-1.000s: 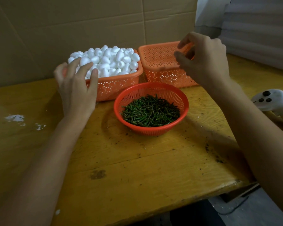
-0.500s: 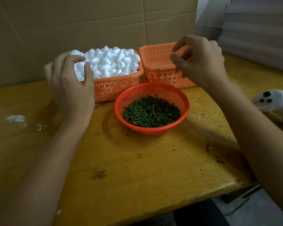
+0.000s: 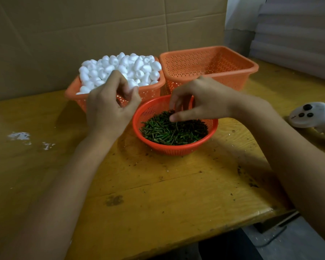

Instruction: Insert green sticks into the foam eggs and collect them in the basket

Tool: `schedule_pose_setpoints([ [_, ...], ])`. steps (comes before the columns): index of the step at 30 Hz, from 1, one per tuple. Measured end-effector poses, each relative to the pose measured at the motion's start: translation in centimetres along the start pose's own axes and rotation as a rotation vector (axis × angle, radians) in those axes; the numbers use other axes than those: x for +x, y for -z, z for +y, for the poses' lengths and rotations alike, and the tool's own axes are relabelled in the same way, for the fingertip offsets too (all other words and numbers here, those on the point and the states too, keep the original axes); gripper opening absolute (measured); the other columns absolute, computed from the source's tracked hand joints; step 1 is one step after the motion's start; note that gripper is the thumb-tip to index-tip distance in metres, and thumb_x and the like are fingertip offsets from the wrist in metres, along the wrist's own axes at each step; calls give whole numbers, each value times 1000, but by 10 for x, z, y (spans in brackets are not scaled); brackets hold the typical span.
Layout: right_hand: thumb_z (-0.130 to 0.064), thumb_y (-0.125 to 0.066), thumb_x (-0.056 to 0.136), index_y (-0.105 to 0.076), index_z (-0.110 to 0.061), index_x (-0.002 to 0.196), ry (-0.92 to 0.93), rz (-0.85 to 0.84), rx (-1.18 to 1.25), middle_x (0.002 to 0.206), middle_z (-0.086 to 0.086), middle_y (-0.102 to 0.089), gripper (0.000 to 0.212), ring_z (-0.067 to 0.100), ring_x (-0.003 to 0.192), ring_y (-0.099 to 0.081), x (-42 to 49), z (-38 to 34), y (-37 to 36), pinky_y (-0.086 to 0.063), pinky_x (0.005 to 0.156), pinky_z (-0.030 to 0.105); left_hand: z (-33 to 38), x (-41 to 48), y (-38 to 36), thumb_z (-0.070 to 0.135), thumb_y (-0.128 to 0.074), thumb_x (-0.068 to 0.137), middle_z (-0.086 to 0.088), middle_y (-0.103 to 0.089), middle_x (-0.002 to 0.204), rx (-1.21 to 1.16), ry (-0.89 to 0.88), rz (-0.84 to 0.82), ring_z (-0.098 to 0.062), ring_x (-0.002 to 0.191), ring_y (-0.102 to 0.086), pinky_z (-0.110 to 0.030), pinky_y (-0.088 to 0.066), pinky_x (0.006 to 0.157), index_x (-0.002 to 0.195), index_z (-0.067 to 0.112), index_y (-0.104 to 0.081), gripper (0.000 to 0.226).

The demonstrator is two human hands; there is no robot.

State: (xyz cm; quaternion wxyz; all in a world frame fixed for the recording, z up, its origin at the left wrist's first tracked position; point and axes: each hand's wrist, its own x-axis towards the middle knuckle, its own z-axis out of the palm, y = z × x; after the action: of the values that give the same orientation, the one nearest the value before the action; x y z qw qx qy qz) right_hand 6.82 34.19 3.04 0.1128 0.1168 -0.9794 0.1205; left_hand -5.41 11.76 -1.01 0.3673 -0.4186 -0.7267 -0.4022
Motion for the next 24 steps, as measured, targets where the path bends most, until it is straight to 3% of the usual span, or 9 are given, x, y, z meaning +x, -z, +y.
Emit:
schedule_pose_setpoints([
  [3,-63,-72,80,-76,-33,110,-2,-144,-11,105,-18,-74,42,4,96,-67,2,-1,-4,-53,87,29,8,-4,-5,28,-70,96,3,-67,81,-123,50,-94,-13,65,-65,-40,-54,61,102,13,-51,25],
  [6,-57,-76,82,-79,-36,105,5,-195,56,103,-21,-75,31,0,95,-67,2,-2,-6,-53,90,30,13,-6,-10,26,-72,94,4,-73,83,-192,39,-154,-15,68,-67,-38,-55,63,117,12,-56,32],
  [11,-36,-82,87,-82,-31,99,48,-188,168,95,-21,-77,14,-5,90,-68,3,-6,-10,-51,89,23,14,-6,-13,22,-76,91,3,-74,93,-270,30,-199,-11,83,-69,-30,-56,72,107,18,-71,17],
  [14,-30,-84,86,-82,-29,98,56,-156,190,95,-20,-77,12,-5,91,-69,3,-9,-11,-51,89,23,13,-7,-15,19,-80,90,2,-77,99,-374,105,-316,-18,88,-72,-39,-59,77,109,16,-76,20],
  [19,-28,-83,85,-79,-30,99,38,-70,127,94,-17,-75,14,0,92,-68,6,-13,-15,-51,91,33,11,-11,-18,18,-83,90,-1,-79,101,-494,225,-314,-24,94,-75,-50,-60,84,109,15,-79,19],
  [24,-27,-80,87,-79,-28,100,40,3,66,93,-16,-75,13,2,91,-67,8,-15,-19,-52,90,36,11,-8,-21,20,-77,96,3,-77,94,-573,243,-357,-14,81,-73,-35,-59,75,102,21,-77,7],
])
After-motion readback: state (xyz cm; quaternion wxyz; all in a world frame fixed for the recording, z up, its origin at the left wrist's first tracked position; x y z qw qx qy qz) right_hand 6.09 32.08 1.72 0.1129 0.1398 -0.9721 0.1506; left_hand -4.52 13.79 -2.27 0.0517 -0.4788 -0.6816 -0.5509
